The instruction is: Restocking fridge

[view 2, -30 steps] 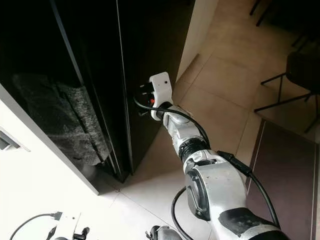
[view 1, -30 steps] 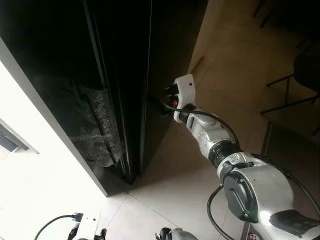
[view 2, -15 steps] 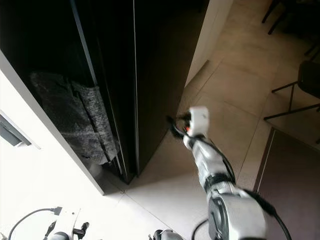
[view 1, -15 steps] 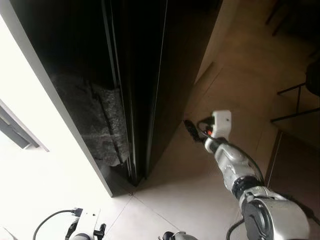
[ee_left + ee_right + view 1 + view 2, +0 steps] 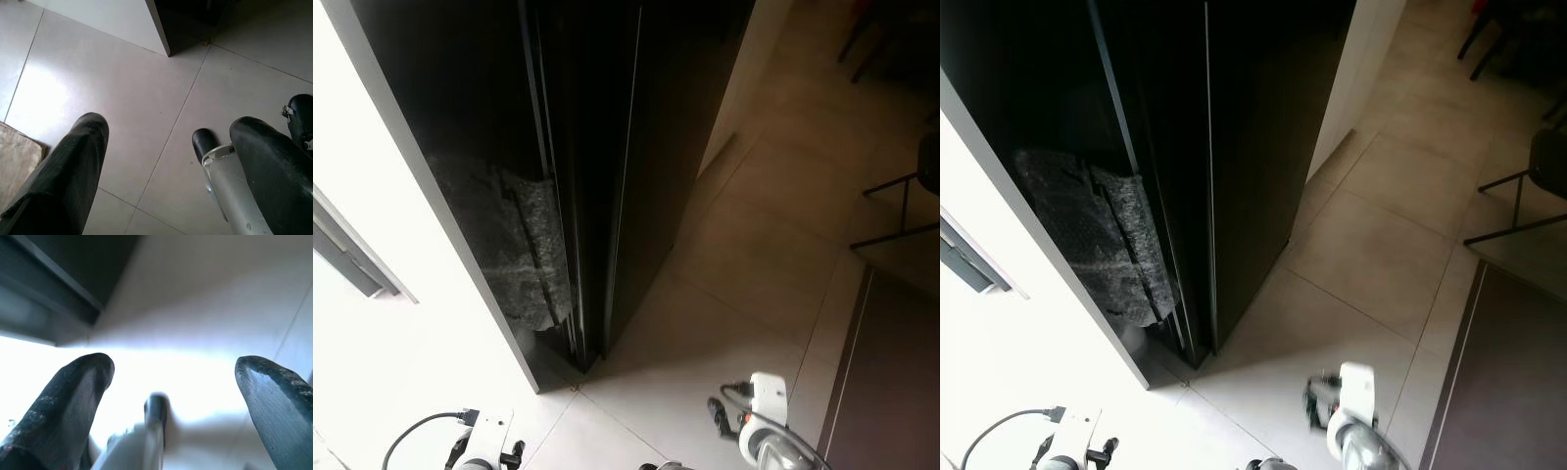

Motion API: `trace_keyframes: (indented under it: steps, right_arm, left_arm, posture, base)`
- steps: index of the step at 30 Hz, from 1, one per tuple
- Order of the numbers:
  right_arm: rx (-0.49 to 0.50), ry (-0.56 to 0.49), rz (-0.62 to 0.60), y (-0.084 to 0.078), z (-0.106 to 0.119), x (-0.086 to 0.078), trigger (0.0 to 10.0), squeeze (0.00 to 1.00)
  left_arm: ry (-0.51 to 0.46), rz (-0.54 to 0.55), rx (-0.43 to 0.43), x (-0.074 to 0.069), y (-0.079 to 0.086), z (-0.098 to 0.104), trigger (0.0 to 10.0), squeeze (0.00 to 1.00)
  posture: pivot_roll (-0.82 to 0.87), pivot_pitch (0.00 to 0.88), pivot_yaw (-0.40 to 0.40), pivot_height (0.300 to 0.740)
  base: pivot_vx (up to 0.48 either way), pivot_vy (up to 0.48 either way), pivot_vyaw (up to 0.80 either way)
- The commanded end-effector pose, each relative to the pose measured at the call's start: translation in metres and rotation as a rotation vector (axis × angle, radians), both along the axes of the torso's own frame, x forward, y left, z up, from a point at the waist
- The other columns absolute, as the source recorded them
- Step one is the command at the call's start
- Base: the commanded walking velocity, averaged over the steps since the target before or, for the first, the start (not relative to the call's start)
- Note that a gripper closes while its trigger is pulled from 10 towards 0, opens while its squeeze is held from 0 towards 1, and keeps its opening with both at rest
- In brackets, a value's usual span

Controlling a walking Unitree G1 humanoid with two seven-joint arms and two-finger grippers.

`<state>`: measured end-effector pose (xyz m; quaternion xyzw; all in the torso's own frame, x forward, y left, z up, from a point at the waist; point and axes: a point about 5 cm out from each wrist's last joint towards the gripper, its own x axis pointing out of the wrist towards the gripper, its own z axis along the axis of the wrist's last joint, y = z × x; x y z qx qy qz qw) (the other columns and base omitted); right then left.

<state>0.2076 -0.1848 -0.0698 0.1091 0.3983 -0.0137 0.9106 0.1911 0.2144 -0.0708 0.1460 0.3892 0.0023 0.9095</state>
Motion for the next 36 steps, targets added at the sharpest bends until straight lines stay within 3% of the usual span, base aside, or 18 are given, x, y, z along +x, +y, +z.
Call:
trace_keyframes:
  steps: [1,6,9,16,28,36]
  right_arm:
    - [-0.024,0.046,0.04,0.002,-0.007,-0.012,10.0,0.0]
    - [-0.036,0.077,0.079,0.007,-0.013,-0.023,10.0,0.0]
    - [-0.041,0.071,0.081,0.008,-0.012,-0.021,10.0,0.0]
    - [-0.045,0.046,0.096,0.013,-0.008,-0.012,10.0,0.0]
    - [-0.054,0.097,0.062,0.006,-0.015,-0.026,10.0,0.0]
    - [-0.058,0.099,0.072,0.005,-0.015,-0.027,10.0,0.0]
  left_arm:
    - [0.043,-0.021,-0.007,-0.009,-0.003,-0.006,10.0,0.0]
    - [0.059,-0.033,-0.018,-0.014,-0.004,-0.008,10.0,0.0]
    - [0.064,-0.036,-0.017,-0.014,-0.003,-0.008,10.0,0.0]
    - [0.066,-0.034,-0.011,-0.012,0.001,-0.007,10.0,0.0]
    - [0.068,-0.028,-0.008,-0.014,0.004,-0.007,10.0,0.0]
    - [0.064,-0.023,-0.016,-0.013,0.001,-0.007,10.0,0.0]
  posture:
    - [0.07,0.097,-0.076,0.74]
    - [0.07,0.092,-0.07,0.74]
    - [0.07,0.081,-0.068,0.74]
    - [0.07,0.056,-0.056,0.74]
    - [0.08,0.066,-0.057,0.74]
    - [0.07,0.088,-0.061,0.74]
  base:
    - [0.0,0.0,0.0]
    - [0.0,0.0,0.0]
    - [0.0,0.0,0.27]
    - [0.0,0.0,0.8]
    - [0.0,0.0,0.8]
    - [0.0,0.0,0.8]
